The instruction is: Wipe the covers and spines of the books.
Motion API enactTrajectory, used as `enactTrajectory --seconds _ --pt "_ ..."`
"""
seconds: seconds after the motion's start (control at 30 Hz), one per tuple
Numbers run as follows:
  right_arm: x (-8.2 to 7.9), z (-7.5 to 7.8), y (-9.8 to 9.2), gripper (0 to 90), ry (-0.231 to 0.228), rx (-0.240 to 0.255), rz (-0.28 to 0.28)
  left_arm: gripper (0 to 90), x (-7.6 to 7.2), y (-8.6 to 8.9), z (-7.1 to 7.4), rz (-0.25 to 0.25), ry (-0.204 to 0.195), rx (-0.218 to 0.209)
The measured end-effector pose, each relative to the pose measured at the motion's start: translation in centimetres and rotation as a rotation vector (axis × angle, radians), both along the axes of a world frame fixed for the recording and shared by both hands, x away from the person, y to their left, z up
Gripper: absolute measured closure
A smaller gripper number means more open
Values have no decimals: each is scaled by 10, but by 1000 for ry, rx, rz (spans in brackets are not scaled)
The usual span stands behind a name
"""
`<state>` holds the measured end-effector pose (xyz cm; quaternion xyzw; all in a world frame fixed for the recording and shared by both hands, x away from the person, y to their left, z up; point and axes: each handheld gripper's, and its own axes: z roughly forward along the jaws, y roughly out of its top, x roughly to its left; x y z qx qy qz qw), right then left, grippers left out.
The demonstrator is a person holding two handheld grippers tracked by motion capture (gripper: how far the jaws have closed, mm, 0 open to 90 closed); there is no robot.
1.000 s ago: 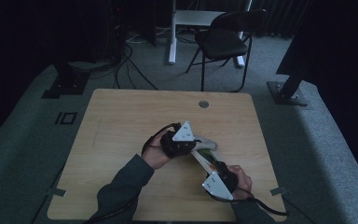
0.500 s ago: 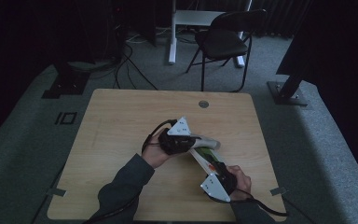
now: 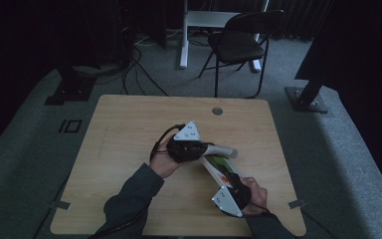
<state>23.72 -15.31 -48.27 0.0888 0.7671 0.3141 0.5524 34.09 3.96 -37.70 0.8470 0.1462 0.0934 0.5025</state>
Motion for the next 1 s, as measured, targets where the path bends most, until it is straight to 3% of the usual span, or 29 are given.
enactTrajectory --seconds 0.33,0.47,0.57,0.73,0.77,0.9,1.0 --pt "1 -2 0 780 3 -6 0 868 -8 11 18 -1 -61 -61" --pt "1 -2 1 780 8 -9 0 868 -10 14 23 -10 -56 -115" --pt "1 -3 1 780 8 -7 0 868 -8 14 23 -11 -51 -122" --pt "1 -3 2 780 0 -18 2 868 -1 10 12 9 -36 -83" --pt "1 -3 3 781 -2 -19 -1 868 2 7 6 23 -39 -48" --pt "0 -3 3 780 -6 -28 -1 865 8 3 -3 51 -20 11" --pt "-1 -3 3 780 -6 -25 -3 865 10 0 -9 95 -49 78"
